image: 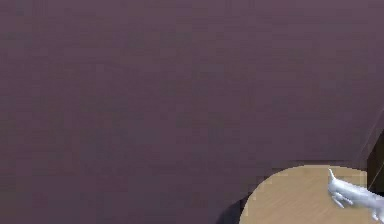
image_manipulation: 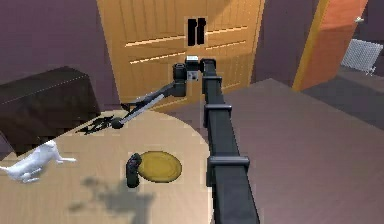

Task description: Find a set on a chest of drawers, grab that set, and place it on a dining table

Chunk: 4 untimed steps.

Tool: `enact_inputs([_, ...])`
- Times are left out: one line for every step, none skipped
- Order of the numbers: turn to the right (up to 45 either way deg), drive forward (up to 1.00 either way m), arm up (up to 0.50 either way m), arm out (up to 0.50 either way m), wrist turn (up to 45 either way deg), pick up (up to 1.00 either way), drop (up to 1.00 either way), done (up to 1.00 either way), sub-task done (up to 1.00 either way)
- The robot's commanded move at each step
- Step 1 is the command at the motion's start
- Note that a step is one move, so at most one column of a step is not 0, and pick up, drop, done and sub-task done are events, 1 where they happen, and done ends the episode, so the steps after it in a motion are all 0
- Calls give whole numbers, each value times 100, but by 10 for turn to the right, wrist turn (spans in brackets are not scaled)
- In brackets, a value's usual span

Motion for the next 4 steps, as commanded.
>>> enact_inputs([0,0,-32,0,0,0,0,0,0])
enact_inputs([0,0,0,0,0,0,100,0,0])
enact_inputs([0,0,8,0,0,0,0,0,0])
enact_inputs([0,0,0,-8,0,0,0,0,0])
